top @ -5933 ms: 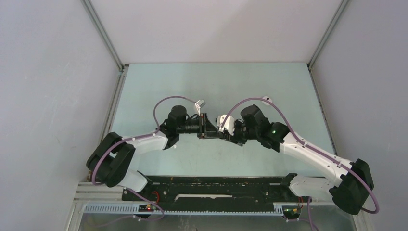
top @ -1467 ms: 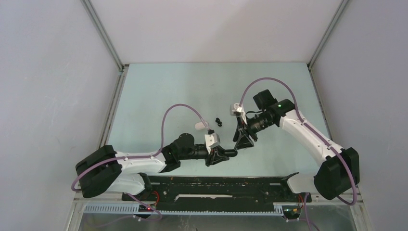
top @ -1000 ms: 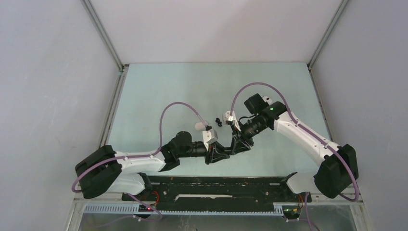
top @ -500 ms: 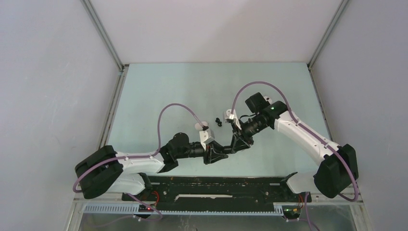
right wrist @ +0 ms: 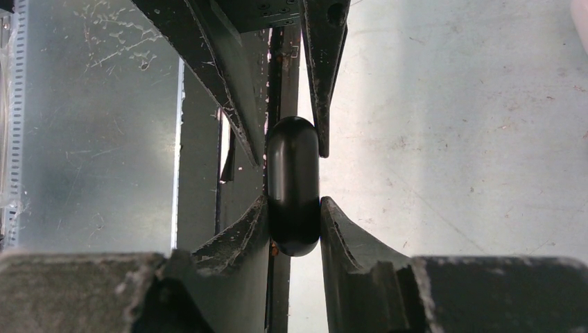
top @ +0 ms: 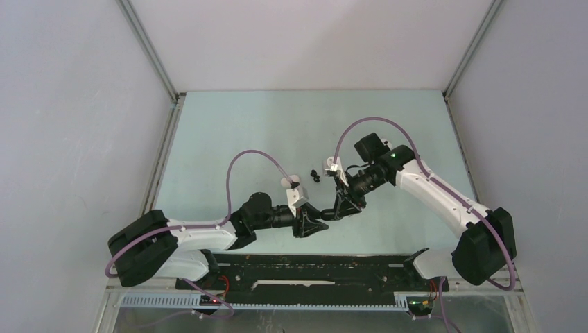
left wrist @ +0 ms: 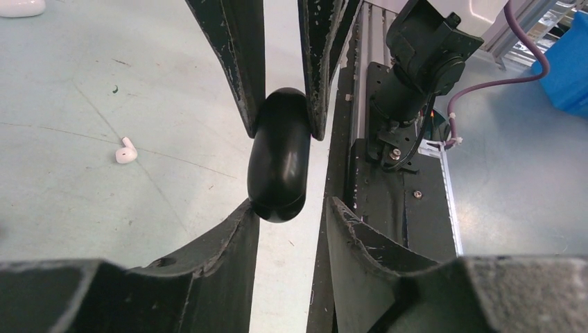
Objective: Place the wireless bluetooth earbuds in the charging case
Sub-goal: Open the charging case.
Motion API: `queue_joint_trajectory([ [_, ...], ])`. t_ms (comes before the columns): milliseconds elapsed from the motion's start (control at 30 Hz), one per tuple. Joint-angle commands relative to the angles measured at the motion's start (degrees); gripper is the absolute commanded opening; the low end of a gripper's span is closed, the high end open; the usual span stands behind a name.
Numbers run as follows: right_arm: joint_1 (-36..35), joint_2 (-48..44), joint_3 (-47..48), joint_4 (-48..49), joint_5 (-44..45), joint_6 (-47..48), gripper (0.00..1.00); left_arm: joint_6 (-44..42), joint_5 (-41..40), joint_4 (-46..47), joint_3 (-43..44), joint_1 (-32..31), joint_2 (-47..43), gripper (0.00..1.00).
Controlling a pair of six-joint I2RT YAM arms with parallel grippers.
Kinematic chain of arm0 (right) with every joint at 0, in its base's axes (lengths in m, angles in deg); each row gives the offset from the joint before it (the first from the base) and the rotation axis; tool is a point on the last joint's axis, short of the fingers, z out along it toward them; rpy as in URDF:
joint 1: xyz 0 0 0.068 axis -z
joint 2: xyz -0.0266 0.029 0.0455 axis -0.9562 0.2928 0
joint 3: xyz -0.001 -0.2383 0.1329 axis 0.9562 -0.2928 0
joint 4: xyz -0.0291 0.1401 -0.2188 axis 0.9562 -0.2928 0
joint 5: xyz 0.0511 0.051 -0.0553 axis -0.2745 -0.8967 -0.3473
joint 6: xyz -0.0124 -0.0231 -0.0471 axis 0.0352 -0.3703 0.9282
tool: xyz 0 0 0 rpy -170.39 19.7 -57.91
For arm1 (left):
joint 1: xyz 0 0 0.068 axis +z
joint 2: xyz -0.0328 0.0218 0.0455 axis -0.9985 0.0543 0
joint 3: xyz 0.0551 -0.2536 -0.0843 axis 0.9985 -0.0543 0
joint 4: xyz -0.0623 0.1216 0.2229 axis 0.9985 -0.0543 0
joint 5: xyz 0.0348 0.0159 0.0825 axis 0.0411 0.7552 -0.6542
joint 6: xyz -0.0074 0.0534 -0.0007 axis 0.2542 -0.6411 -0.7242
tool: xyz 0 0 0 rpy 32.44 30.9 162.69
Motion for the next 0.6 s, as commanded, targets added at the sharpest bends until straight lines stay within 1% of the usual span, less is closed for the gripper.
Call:
queue_joint_trajectory([
  [0, -0.5, 0.2, 1.1, 0.6, 0.1, -0.1, 0.12, 1.3, -0.6, 3.4, 0.6, 0.2, -0.6, 0.46],
  [233, -0.7, 0.2, 1.1, 0.7, 0.1, -0.3, 0.12, 1.7, -0.3, 3.4, 1.3, 0.2, 0.3, 0.44],
  [500, -0.9, 0.4, 1.1, 0.5, -0.5, -0.1, 0.13, 2.4, -0.9, 3.8, 1.5, 0.7, 0.6, 0.46],
  [567, -1.0, 0.4, 1.1, 0.5, -0.3, -0.2, 0.13, 2.5, -0.5, 4.4, 1.4, 0.8, 0.9, 0.44],
])
